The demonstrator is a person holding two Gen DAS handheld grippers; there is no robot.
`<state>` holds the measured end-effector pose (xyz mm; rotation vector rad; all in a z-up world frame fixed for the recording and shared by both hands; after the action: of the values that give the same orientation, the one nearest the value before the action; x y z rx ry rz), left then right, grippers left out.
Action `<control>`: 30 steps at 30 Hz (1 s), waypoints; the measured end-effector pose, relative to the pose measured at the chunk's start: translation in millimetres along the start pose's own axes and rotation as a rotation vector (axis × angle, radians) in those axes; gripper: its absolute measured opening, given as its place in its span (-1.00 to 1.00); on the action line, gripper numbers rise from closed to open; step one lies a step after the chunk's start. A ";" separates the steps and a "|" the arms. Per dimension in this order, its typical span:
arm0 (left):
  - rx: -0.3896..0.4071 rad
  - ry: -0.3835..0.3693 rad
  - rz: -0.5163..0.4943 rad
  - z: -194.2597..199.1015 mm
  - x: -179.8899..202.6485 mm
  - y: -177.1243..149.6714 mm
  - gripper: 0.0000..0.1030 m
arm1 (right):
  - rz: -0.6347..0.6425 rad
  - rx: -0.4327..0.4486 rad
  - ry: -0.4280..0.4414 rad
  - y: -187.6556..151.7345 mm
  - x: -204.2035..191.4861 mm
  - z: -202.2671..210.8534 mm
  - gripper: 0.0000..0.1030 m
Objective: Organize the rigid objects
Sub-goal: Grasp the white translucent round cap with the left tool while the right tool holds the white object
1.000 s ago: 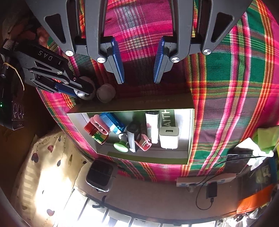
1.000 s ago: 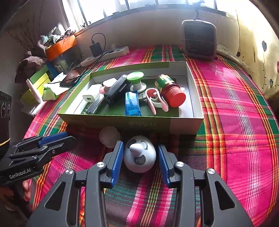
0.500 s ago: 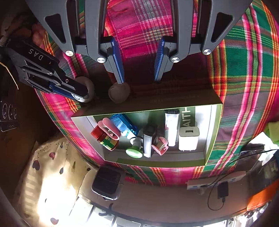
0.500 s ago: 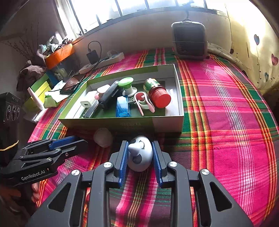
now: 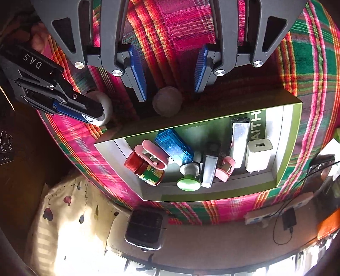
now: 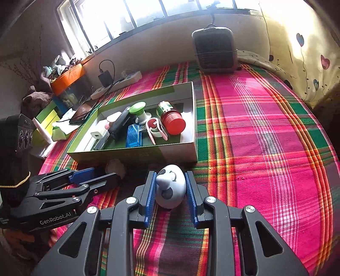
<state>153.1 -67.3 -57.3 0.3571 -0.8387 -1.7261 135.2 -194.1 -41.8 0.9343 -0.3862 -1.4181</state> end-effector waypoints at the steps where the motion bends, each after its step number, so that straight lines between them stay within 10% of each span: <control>1: 0.001 0.000 0.001 -1.1 0.7 0.8 -0.18 | -0.004 0.000 0.000 -0.1 1.3 0.2 -0.45; 30: 0.052 0.086 -0.010 -2.0 -3.6 1.7 -0.46 | -0.005 -0.013 0.011 -2.8 4.2 -2.8 -0.45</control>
<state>156.7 -64.8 -58.1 0.4681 -0.8215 -1.6886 136.1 -196.8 -46.8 0.9328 -0.3665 -1.4179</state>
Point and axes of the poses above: each gripper's, at about its wrist camera, not at the fingertips, and z roughly against the way its jaws point, x to its right, y to its top, the point moved 8 cm from there along -z, roughly the way its jaws point, and after that the axes turned 8 degrees about x, right-handed, at the moved point
